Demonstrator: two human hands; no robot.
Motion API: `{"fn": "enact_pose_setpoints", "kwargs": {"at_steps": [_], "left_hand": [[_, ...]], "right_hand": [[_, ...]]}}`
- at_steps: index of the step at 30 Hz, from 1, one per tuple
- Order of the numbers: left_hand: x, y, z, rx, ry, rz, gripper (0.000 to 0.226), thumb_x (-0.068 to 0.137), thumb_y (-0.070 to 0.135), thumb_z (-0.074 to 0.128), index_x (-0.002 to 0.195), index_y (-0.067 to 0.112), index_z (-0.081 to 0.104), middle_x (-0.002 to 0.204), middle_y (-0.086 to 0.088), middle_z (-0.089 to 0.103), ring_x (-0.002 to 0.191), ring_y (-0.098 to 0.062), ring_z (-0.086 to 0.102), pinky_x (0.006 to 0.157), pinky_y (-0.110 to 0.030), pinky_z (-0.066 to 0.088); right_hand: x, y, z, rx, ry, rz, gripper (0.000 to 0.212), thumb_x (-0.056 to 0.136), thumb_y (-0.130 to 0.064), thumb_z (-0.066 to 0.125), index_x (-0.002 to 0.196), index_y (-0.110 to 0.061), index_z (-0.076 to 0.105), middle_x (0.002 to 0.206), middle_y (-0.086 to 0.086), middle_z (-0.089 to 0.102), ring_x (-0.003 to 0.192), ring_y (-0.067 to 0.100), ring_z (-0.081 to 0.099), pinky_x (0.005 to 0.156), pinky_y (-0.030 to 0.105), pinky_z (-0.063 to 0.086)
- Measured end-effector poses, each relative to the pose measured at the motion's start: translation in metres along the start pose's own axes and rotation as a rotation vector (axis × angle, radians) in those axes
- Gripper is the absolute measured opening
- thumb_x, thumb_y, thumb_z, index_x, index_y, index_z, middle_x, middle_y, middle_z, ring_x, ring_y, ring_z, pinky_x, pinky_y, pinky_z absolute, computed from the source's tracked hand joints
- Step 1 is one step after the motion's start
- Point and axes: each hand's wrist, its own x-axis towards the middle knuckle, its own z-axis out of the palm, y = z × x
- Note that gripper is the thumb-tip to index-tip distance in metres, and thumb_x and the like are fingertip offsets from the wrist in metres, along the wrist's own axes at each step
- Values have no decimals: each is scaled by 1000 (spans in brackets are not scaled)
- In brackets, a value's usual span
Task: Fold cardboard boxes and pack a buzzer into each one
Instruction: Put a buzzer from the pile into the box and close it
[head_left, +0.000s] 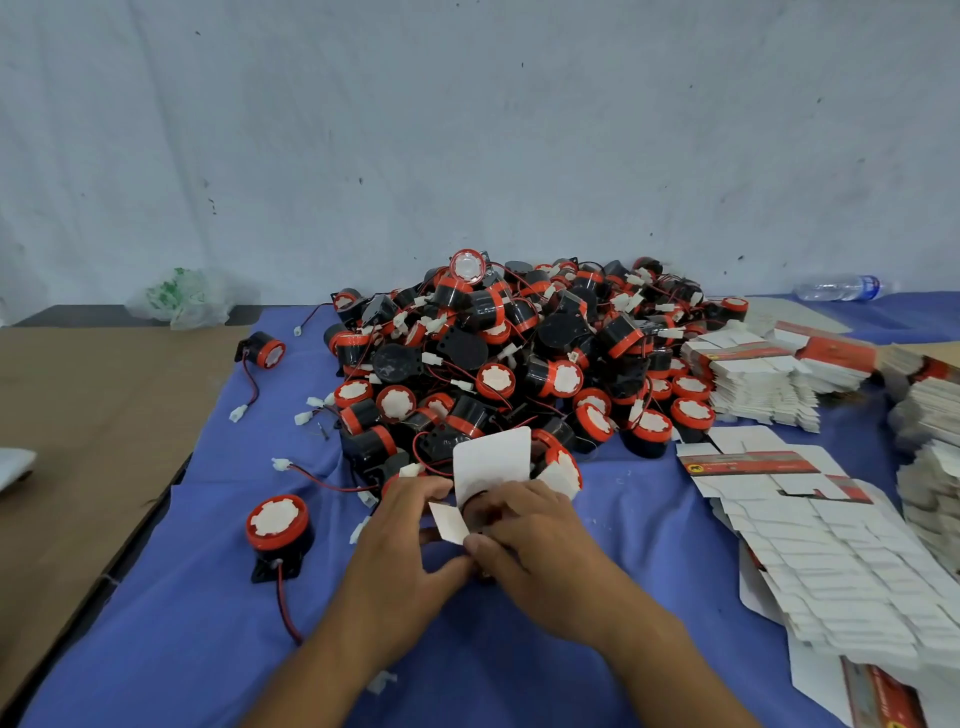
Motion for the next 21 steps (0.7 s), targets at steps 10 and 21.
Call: {"fn": "enact_pose_setpoints", "kwargs": {"at_steps": [10, 21], "left_hand": [[-2, 1, 7, -50, 50, -29, 60, 75, 25, 83, 123, 32, 48, 125, 22, 52, 114, 13, 46, 91, -4, 36], [-4, 1, 20, -153, 145, -54, 78, 71, 14, 86, 124, 42, 36, 124, 17, 53, 110, 6, 56, 86, -7, 44]], "right_hand": [[0, 8, 0, -129, 89, 56, 31, 99, -41, 51, 125, -29, 61, 137, -16, 47, 119, 12, 33, 107, 25, 27], [7, 3, 4, -180, 28, 86, 33, 102, -37, 37, 114, -27, 66, 122, -8, 44, 101, 14, 29, 93, 29, 32]]}}
